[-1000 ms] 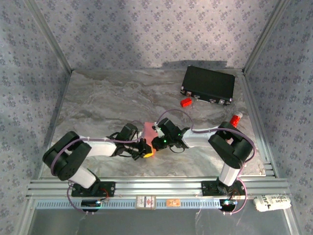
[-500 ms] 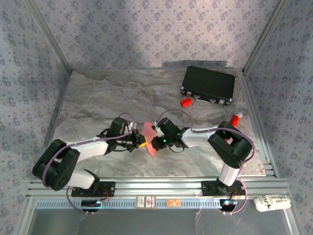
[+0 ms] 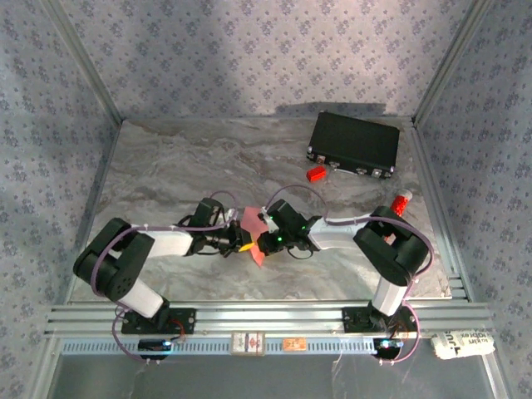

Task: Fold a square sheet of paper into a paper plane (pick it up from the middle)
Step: Third fold the triangle at the center of the table.

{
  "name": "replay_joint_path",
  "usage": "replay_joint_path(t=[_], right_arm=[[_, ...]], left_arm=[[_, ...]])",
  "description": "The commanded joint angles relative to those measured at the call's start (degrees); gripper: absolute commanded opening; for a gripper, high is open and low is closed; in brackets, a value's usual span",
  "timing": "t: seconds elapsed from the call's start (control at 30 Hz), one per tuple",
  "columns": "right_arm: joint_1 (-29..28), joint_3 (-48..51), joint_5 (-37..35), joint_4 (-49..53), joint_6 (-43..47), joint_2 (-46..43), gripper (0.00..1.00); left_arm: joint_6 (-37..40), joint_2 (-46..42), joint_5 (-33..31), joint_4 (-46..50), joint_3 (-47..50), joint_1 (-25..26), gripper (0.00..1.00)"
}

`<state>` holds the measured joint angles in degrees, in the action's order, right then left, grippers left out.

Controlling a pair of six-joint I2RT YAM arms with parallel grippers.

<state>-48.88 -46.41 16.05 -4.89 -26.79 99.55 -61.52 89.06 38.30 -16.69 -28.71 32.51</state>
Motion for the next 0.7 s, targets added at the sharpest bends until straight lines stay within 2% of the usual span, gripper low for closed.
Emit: replay_joint_path(t=[0.0, 0.2, 0.37, 0.53, 0.67], right_arm=[[-0.22, 0.43, -2.58, 4.89, -0.17, 1.72, 0.03], [-0.34, 0.47, -2.81, 4.97, -0.02, 1.88, 0.03], [-0.3, 0.67, -3.12, 5.21, 0.07, 1.64, 0.03], [-0.25, 1.0, -3.32, 5.15, 0.02, 1.37, 0.03], [-0.26, 1.04, -3.22, 5.13, -0.02, 1.37, 0.03]], left_arm=[[3.33, 1.54, -0.05, 1.65, -0.6, -0.3, 0.04], [5.53, 4.31, -0.94, 2.87, 0.58, -0.56, 0.03], [6.63, 1.76, -0.92, 5.77, -1.25, -1.37, 0.04], [8.21, -1.2, -0.54, 7.4, -3.0, -3.74, 0.08], [10.43, 0.69, 1.27, 8.26, -4.25, -5.73, 0.07]])
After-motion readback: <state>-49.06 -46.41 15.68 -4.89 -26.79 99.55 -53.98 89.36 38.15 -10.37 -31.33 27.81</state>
